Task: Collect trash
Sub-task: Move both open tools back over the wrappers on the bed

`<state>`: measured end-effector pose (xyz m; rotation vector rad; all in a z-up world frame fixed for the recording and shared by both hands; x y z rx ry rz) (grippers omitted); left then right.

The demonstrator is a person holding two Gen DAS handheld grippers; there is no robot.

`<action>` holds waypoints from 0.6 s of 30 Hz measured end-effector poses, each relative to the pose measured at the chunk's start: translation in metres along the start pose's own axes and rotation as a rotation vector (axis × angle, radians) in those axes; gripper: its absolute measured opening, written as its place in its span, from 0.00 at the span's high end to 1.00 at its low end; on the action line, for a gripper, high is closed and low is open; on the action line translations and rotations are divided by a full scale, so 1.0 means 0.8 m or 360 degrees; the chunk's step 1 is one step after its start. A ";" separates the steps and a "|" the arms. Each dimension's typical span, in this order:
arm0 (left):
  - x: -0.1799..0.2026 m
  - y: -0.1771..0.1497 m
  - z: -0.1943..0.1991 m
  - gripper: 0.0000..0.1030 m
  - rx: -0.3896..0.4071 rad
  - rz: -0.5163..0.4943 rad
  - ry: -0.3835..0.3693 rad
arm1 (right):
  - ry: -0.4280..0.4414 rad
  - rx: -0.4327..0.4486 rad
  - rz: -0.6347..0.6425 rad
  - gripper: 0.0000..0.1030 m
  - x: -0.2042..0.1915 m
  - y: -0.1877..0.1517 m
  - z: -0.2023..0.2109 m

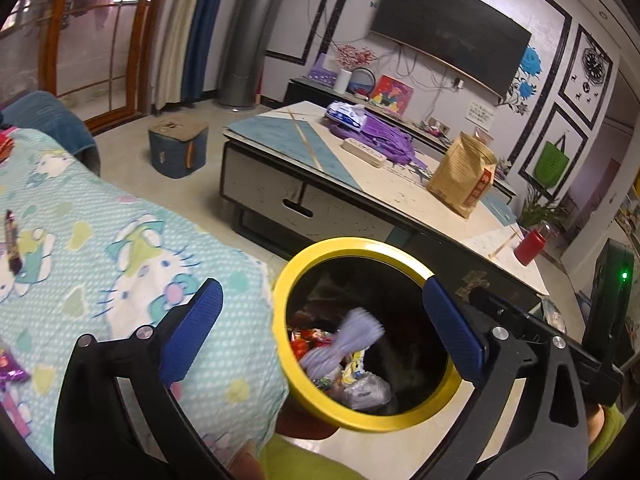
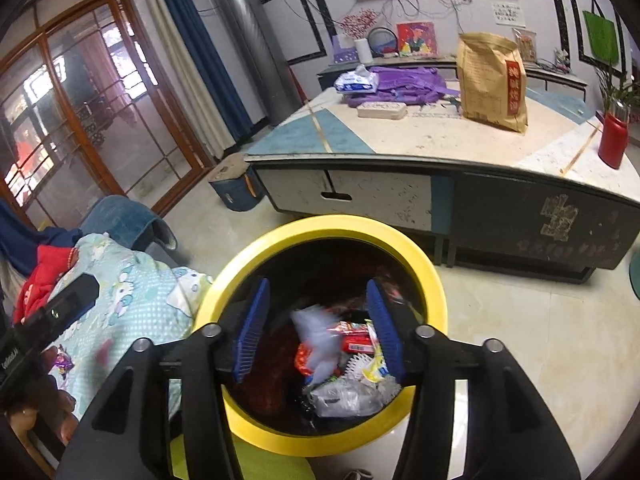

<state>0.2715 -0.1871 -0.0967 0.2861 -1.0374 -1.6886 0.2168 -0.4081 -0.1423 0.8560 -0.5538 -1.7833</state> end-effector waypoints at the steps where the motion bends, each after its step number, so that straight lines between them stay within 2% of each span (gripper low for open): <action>1: -0.003 0.000 0.005 0.11 0.0013 0.0001 0.0015 | 0.0006 0.0006 0.0015 0.49 -0.005 0.001 0.002; 5: -0.022 -0.001 0.032 0.11 0.0064 -0.0001 0.0113 | 0.0047 0.0011 0.0048 0.45 -0.021 0.001 0.004; 10: -0.072 -0.004 0.072 0.11 0.0132 0.0036 0.0324 | 0.0116 0.0002 0.0109 0.43 -0.054 -0.004 0.007; 18: -0.151 -0.013 0.121 0.11 0.0183 0.0196 0.0555 | 0.0279 -0.0030 0.0327 0.42 -0.143 -0.016 0.008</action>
Point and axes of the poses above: each gripper's, at about its wrist camera, not at the fingertips, and z roughly against the way its jaws point, x to its right, y to its top, the point moved 8 cm from there along -z, roughly the way its jaws point, and after that the axes turned 1 degree about z, right-handed, at the moved point
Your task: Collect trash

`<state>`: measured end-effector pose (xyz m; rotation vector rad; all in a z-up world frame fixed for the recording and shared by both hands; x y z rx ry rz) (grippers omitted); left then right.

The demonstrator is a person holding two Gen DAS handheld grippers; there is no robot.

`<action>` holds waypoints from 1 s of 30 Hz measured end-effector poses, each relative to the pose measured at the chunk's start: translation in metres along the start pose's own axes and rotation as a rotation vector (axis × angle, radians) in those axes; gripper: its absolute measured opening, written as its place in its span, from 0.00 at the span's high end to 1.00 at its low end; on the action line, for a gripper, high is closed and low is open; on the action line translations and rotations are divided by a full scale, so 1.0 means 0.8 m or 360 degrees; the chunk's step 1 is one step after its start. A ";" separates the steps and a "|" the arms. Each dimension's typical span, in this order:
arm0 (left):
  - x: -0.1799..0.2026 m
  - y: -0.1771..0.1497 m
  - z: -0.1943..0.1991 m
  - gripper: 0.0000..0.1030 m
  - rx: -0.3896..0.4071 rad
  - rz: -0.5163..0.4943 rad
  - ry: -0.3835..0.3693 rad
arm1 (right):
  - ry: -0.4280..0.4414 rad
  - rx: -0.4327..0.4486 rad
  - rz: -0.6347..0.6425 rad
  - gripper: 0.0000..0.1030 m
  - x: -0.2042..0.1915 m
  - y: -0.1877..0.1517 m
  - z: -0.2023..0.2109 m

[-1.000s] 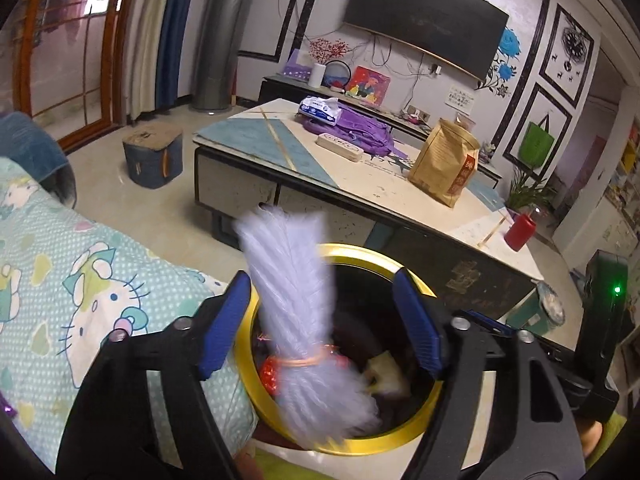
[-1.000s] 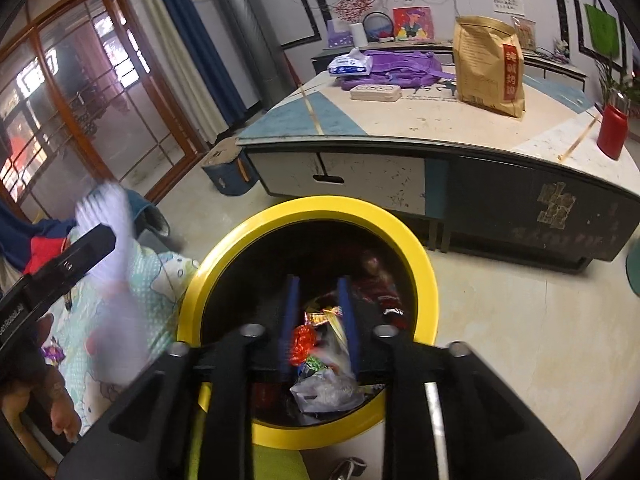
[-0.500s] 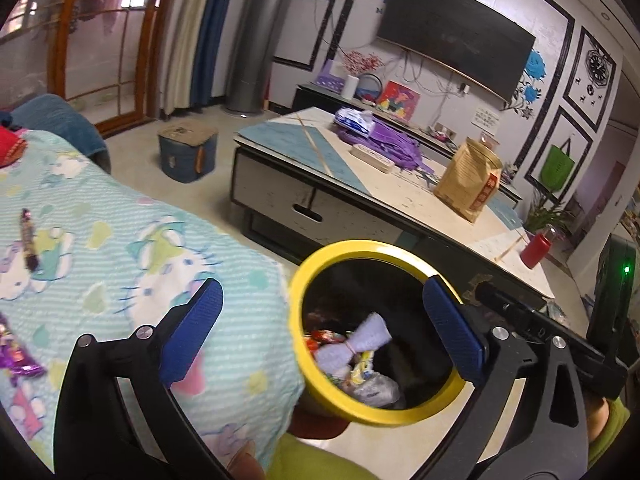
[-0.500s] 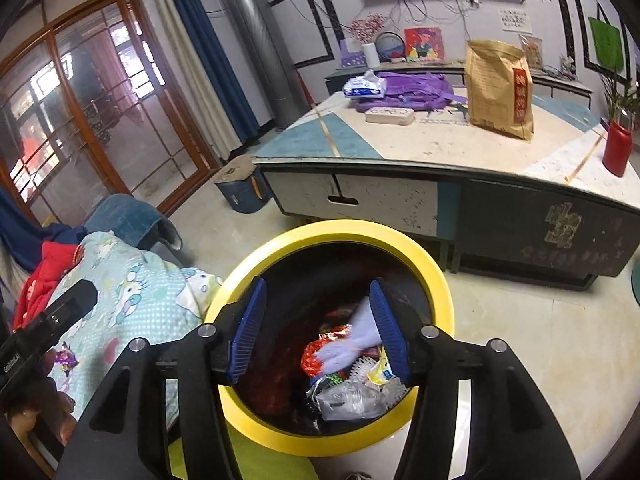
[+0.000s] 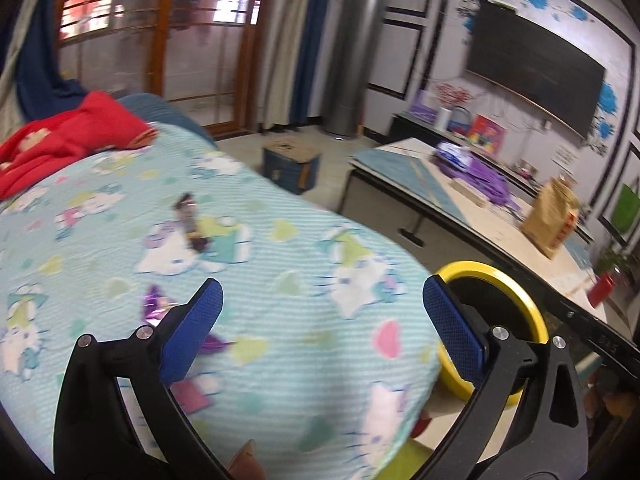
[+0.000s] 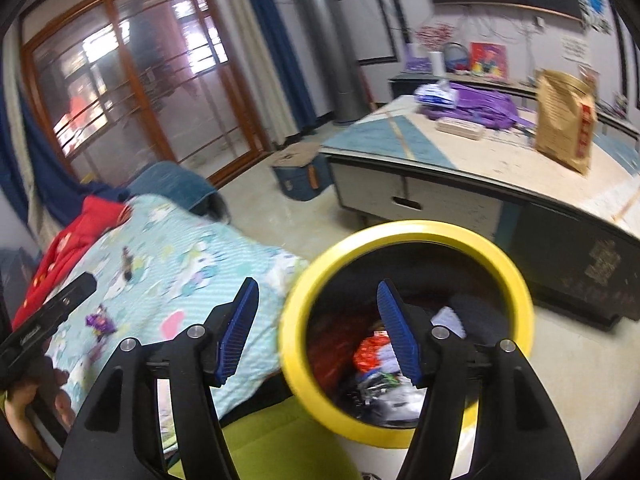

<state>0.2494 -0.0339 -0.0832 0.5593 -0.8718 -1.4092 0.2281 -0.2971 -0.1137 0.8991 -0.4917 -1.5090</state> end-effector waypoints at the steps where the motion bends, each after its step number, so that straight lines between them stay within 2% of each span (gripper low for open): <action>1: -0.008 -0.001 0.001 0.11 -0.0002 0.0008 0.0020 | 0.0017 -0.0003 0.0022 0.42 -0.010 0.002 -0.002; 6: -0.046 -0.014 0.003 0.11 -0.0057 0.0050 0.0108 | 0.0100 -0.0029 0.0107 0.40 -0.059 0.009 -0.012; 9: -0.068 -0.026 -0.004 0.11 -0.0133 0.0108 0.0123 | 0.0158 -0.0046 0.0156 0.39 -0.090 0.015 -0.021; 12: -0.080 -0.038 -0.012 0.11 -0.0201 0.0157 0.0097 | 0.0258 -0.0089 0.0188 0.38 -0.127 0.025 -0.042; 18: -0.088 -0.054 -0.027 0.13 -0.0306 0.0222 0.0063 | 0.0366 -0.0219 0.0235 0.37 -0.189 0.049 -0.098; 22: -0.092 -0.064 -0.036 0.24 -0.0357 0.0236 0.0061 | 0.0392 -0.0295 0.0332 0.37 -0.232 0.058 -0.138; 25: -0.092 -0.067 -0.037 0.30 -0.0338 0.0237 0.0031 | 0.0419 -0.0345 0.0432 0.37 -0.265 0.056 -0.166; 27: -0.097 -0.070 -0.035 0.46 -0.0335 0.0251 0.0035 | 0.0440 -0.0406 0.0469 0.37 -0.284 0.051 -0.185; 28: -0.100 -0.071 -0.035 0.51 -0.0336 0.0259 0.0039 | 0.0459 -0.0435 0.0485 0.37 -0.293 0.047 -0.193; 30: -0.104 -0.072 -0.035 0.75 -0.0343 0.0282 0.0021 | 0.0471 -0.0489 0.0549 0.38 -0.314 0.039 -0.212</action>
Point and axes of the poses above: each gripper's, at about its wrist camera, not at the fingertips, and z roughly against the way its jaws point, x to its right, y to its top, the point moved 8 cm from there along -z, roughly the way its jaws point, and after that the axes turned 1 degree about z, right-handed, at the moved point
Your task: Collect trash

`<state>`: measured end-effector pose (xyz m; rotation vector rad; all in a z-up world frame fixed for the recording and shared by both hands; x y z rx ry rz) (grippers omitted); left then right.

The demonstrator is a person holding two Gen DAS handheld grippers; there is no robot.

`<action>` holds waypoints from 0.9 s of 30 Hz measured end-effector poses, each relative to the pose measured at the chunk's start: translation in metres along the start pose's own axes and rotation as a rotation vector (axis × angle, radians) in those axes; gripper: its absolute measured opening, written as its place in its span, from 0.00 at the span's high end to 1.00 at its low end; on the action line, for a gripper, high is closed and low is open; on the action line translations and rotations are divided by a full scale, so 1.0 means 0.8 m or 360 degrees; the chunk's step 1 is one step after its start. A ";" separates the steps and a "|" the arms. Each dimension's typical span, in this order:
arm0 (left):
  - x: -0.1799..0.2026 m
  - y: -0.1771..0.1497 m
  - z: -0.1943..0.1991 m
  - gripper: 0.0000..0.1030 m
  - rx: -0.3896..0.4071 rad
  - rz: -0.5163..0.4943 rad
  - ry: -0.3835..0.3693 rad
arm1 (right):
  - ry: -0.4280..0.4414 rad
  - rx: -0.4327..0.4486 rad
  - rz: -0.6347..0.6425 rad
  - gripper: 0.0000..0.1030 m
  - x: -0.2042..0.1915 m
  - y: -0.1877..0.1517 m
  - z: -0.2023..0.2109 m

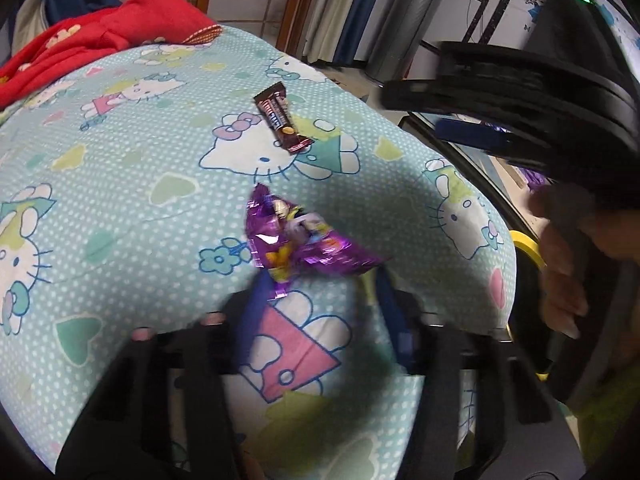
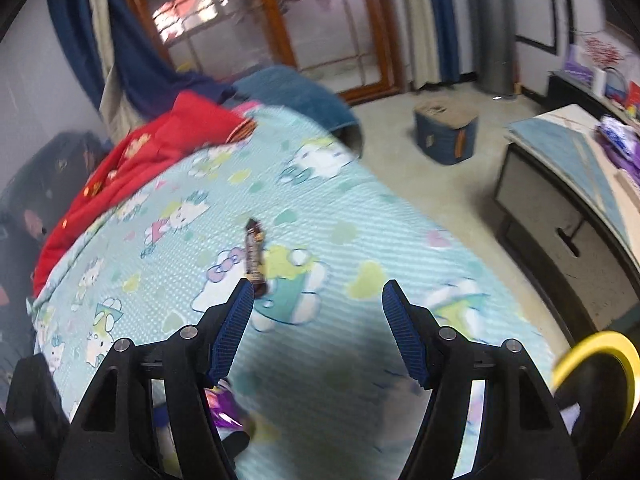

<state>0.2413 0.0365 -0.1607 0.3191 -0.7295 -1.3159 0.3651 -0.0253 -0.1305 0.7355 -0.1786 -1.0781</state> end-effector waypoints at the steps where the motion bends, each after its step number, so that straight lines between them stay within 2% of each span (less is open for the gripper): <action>1: -0.002 -0.001 0.000 0.85 -0.0010 0.0015 -0.0017 | 0.0006 -0.0024 0.0027 0.38 -0.006 0.001 -0.010; 2: -0.006 -0.002 -0.003 1.00 -0.0037 0.0044 -0.0054 | 0.0015 -0.0042 0.0045 0.38 -0.012 0.003 -0.019; 3: -0.009 -0.004 -0.004 1.00 -0.0056 0.0079 -0.0096 | 0.0030 -0.0065 0.0058 0.38 -0.017 0.003 -0.027; 5: -0.015 -0.004 -0.004 1.00 -0.0063 0.0123 -0.0148 | 0.0060 -0.0127 0.0066 0.46 -0.026 0.004 -0.049; 10: -0.014 -0.006 -0.002 1.00 -0.0074 0.0131 -0.0204 | 0.0110 -0.0242 -0.0006 0.64 -0.027 0.006 -0.091; 15: -0.015 -0.008 0.001 1.00 -0.0079 0.0147 -0.0243 | 0.0203 -0.0246 -0.0105 0.65 -0.032 0.012 -0.099; 18: -0.016 -0.007 0.004 1.00 -0.0080 0.0149 -0.0256 | 0.0192 -0.0249 -0.0038 0.66 -0.041 0.007 -0.101; 19: -0.018 -0.009 0.004 1.00 -0.0080 0.0149 -0.0257 | 0.0176 -0.0235 0.0002 0.70 -0.043 0.005 -0.101; 20: -0.017 -0.009 0.005 1.00 -0.0080 0.0147 -0.0261 | 0.0156 -0.0226 0.0034 0.79 -0.043 0.004 -0.101; 23: -0.016 -0.007 0.006 1.00 -0.0080 0.0144 -0.0269 | 0.0159 -0.0188 0.0049 0.86 -0.038 0.000 -0.094; 27: -0.023 -0.006 0.012 1.00 -0.0077 0.0139 -0.0280 | 0.0179 -0.0134 -0.0002 0.87 -0.024 -0.007 -0.070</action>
Point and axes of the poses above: each gripper's, at about its wrist camera, not at the fingertips, and z roughly against the way its jaws point, x to its right, y to its top, the point moved 8 cm from there along -z, roughly the way its jaws point, and after that the axes turned 1 degree about z, right-handed, at the moved point
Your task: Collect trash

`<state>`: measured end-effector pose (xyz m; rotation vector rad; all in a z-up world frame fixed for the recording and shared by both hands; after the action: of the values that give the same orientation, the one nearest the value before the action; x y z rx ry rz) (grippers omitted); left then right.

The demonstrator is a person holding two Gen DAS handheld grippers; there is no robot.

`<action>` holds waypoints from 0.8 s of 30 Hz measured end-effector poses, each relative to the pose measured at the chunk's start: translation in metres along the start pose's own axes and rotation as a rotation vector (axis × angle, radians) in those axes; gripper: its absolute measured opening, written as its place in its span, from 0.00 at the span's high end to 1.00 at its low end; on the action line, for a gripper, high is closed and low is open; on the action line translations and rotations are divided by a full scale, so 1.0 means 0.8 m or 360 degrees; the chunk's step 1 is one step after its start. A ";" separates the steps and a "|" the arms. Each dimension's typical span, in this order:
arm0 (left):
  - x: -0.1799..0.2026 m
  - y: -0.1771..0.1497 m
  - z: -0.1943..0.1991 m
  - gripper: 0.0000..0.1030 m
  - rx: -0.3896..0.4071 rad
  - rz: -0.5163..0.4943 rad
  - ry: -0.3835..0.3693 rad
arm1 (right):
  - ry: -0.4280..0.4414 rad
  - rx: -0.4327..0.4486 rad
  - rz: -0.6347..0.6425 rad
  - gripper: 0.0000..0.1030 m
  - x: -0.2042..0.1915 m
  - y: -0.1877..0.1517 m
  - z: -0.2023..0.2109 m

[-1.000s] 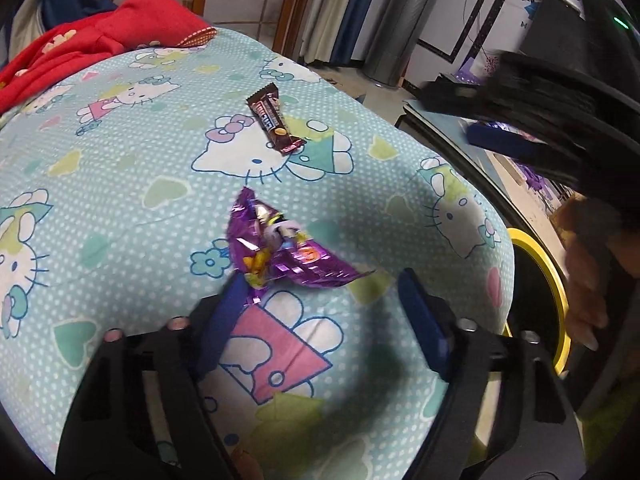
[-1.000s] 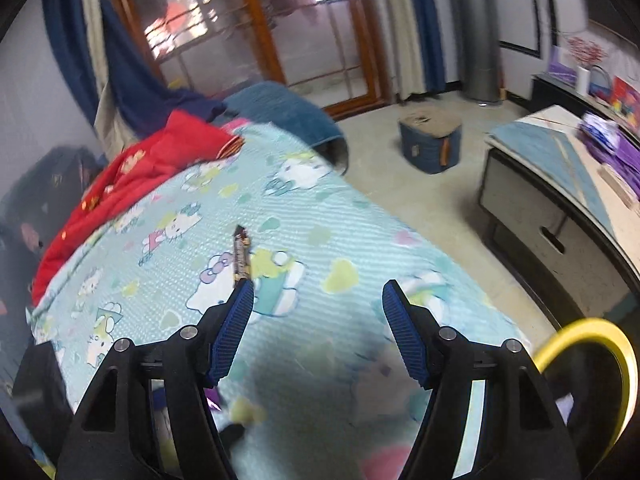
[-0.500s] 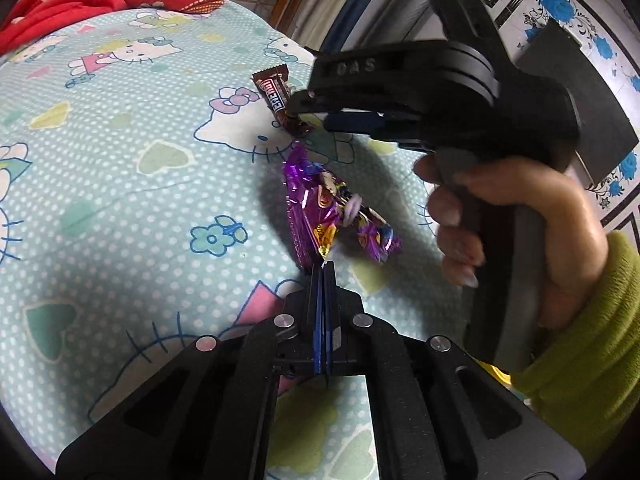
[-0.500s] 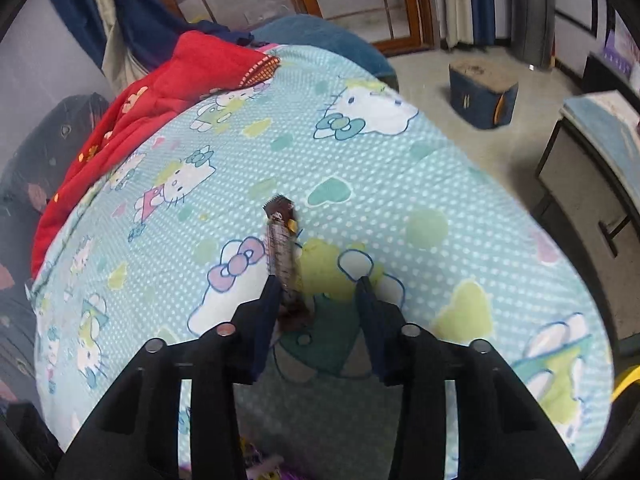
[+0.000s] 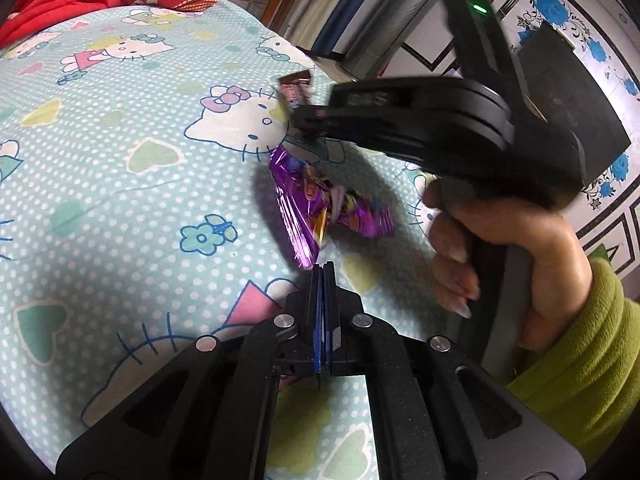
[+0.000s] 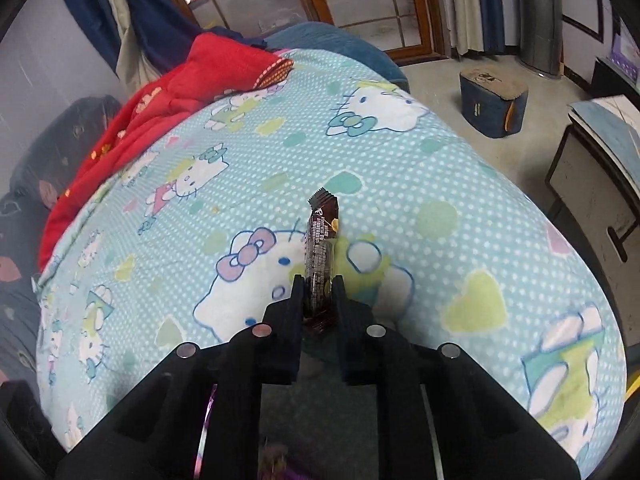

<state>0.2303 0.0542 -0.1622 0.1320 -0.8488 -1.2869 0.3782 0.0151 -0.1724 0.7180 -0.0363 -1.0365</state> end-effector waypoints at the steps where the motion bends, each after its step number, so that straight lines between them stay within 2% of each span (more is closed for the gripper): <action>1: 0.000 0.000 0.002 1.00 0.0000 -0.0004 -0.0004 | -0.0006 0.0023 0.0009 0.87 0.002 -0.001 0.008; 9: 0.008 0.000 0.004 1.00 0.0018 -0.0062 -0.0015 | -0.0157 0.0203 0.0063 0.87 0.031 -0.023 0.084; 16: 0.010 0.005 0.014 0.99 0.0065 -0.0073 0.0041 | -0.0147 0.0306 -0.0056 0.87 0.060 -0.046 0.137; 18: 0.007 0.011 0.018 0.80 0.0089 -0.0049 0.0040 | -0.0136 0.0333 -0.0085 0.87 0.065 -0.055 0.152; 22: 0.007 0.021 0.014 0.72 0.0108 -0.0010 0.0038 | -0.0126 0.0368 -0.0134 0.87 0.075 -0.073 0.177; 24: 0.008 0.029 0.012 0.71 0.0129 0.0010 0.0044 | -0.0114 0.0378 -0.0167 0.87 0.080 -0.081 0.187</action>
<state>0.2427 0.0594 -0.1403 0.2107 -0.8775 -1.2427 0.3089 -0.1341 -0.1119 0.9054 -0.1880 -1.1701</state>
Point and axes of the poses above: each gripper's, at about its wrist camera, not at the fingertips, and z roughly against the way its jaws point, x to its right, y to its top, the point moved 8 cm from there along -z, roughly the way its jaws point, and after that the axes turned 1 degree about z, right-handed, at the moved point
